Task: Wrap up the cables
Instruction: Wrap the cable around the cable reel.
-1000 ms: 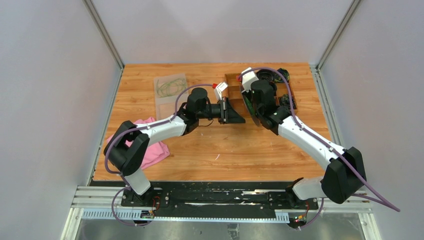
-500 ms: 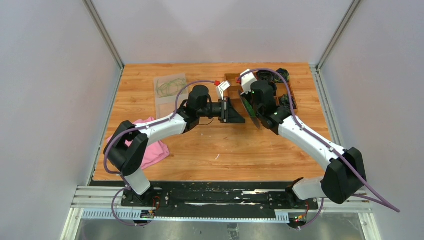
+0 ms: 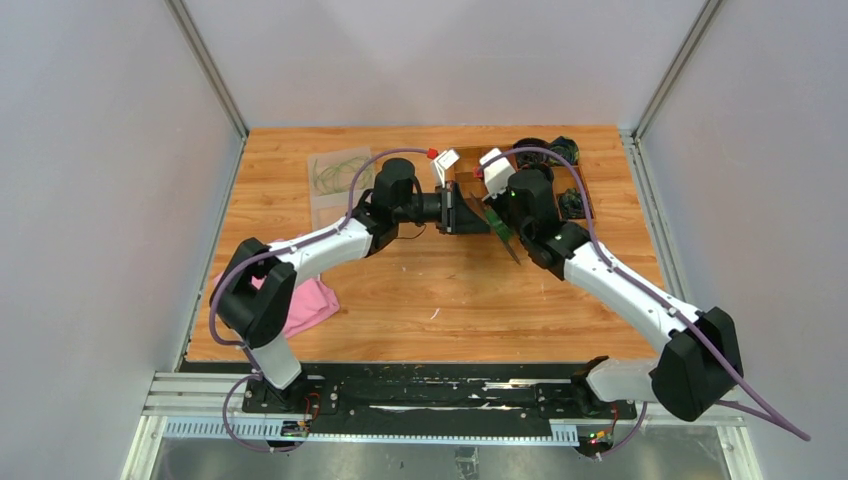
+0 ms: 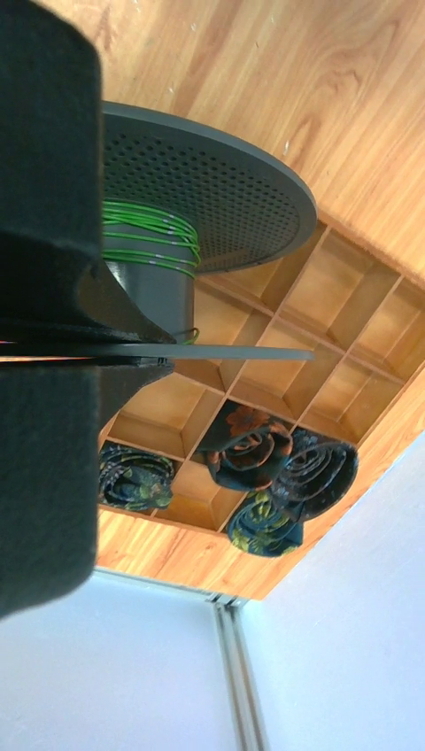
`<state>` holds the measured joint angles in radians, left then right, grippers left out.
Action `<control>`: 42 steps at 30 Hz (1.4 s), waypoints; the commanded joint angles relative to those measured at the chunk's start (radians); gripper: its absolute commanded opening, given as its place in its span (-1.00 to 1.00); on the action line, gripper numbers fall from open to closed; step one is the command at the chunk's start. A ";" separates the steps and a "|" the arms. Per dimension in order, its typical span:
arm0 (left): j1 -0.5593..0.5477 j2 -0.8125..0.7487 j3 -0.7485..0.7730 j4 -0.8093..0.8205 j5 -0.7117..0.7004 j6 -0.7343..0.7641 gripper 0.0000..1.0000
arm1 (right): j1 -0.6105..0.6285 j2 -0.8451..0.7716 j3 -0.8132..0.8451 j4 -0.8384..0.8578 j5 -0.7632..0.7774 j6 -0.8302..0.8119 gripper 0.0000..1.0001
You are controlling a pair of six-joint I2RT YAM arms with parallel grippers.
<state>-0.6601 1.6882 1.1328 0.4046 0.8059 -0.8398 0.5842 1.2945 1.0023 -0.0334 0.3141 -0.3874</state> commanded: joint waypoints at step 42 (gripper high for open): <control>0.070 0.006 0.132 -0.554 -0.024 0.903 -0.99 | -0.081 -0.095 0.042 -0.211 -0.582 0.013 -0.99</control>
<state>-0.6037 1.7100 1.2518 -0.0940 0.8028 -0.0669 0.5381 1.2190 0.9920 -0.2668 -0.2363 -0.4320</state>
